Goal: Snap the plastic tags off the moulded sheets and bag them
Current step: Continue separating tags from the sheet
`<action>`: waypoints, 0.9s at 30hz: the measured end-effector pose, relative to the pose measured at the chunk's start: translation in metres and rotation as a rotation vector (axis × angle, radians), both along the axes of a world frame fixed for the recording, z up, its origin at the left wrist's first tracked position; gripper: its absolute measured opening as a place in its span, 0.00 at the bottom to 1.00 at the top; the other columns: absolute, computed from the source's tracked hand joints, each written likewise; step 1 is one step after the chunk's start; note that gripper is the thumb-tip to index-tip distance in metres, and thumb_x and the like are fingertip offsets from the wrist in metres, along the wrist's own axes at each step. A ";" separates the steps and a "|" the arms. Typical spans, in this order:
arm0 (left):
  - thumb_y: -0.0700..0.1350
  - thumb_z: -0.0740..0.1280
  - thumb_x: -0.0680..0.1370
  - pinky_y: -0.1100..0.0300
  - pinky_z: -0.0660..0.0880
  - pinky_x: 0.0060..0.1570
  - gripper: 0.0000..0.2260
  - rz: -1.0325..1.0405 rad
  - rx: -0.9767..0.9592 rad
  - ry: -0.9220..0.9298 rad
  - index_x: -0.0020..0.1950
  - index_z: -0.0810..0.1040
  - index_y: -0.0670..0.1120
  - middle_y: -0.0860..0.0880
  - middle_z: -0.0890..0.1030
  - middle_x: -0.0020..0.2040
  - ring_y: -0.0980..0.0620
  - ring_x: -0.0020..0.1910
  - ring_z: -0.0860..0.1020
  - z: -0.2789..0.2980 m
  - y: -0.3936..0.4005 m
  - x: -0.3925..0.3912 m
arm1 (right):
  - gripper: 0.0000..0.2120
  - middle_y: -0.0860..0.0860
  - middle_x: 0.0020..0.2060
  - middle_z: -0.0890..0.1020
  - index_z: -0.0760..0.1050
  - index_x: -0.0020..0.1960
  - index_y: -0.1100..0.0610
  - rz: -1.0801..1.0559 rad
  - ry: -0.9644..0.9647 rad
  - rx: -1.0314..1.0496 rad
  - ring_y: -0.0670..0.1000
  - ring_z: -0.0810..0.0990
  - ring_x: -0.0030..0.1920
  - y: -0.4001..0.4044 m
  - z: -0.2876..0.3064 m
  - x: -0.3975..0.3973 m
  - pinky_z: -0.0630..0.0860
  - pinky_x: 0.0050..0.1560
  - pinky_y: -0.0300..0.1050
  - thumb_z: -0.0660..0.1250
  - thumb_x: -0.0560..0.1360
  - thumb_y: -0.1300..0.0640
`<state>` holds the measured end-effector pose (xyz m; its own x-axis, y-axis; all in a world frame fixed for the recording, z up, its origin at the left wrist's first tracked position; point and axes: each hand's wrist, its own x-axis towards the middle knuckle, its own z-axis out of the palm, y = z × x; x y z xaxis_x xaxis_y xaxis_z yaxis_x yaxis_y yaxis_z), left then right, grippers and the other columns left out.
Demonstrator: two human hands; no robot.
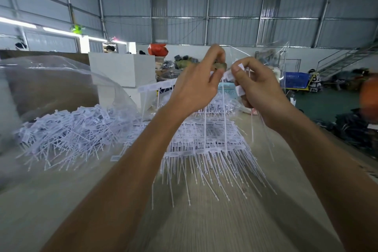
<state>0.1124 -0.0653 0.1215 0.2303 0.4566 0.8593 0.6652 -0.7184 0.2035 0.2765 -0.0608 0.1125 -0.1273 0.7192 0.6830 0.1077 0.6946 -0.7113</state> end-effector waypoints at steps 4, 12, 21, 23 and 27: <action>0.43 0.66 0.81 0.46 0.79 0.51 0.04 -0.120 -0.101 0.070 0.53 0.72 0.52 0.56 0.81 0.47 0.48 0.48 0.81 0.003 -0.001 0.001 | 0.07 0.43 0.34 0.73 0.75 0.47 0.48 -0.155 -0.039 0.111 0.42 0.68 0.31 0.008 -0.006 0.006 0.65 0.33 0.38 0.64 0.83 0.53; 0.35 0.64 0.76 0.63 0.68 0.31 0.11 -0.211 -0.224 -0.083 0.51 0.74 0.51 0.43 0.75 0.32 0.53 0.24 0.68 0.012 -0.011 0.003 | 0.06 0.46 0.34 0.74 0.75 0.52 0.60 -0.636 -0.223 0.449 0.40 0.73 0.32 0.015 -0.010 0.011 0.65 0.32 0.27 0.63 0.83 0.58; 0.60 0.66 0.79 0.46 0.75 0.63 0.10 -0.009 -0.261 0.115 0.52 0.81 0.56 0.59 0.83 0.54 0.57 0.58 0.80 0.012 -0.017 0.017 | 0.07 0.48 0.34 0.73 0.73 0.47 0.50 -0.151 0.233 0.069 0.43 0.66 0.25 0.011 0.001 0.020 0.62 0.24 0.36 0.62 0.84 0.52; 0.58 0.68 0.79 0.49 0.76 0.61 0.09 -0.042 -0.249 0.121 0.49 0.81 0.54 0.61 0.81 0.48 0.57 0.53 0.81 0.008 -0.013 0.018 | 0.07 0.49 0.33 0.73 0.73 0.47 0.50 -0.066 0.194 0.083 0.43 0.66 0.25 0.005 0.001 0.005 0.62 0.23 0.37 0.62 0.84 0.53; 0.48 0.69 0.80 0.57 0.76 0.47 0.06 -0.163 -0.251 -0.008 0.46 0.82 0.47 0.58 0.81 0.38 0.65 0.38 0.78 0.005 -0.007 0.013 | 0.09 0.45 0.29 0.70 0.71 0.47 0.51 0.014 0.158 0.073 0.43 0.64 0.24 -0.002 -0.002 -0.009 0.62 0.24 0.37 0.58 0.86 0.53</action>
<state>0.1251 -0.0723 0.1267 0.3119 0.6124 0.7265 0.5430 -0.7423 0.3926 0.2676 -0.0632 0.1110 -0.0236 0.6659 0.7457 -0.0119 0.7457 -0.6662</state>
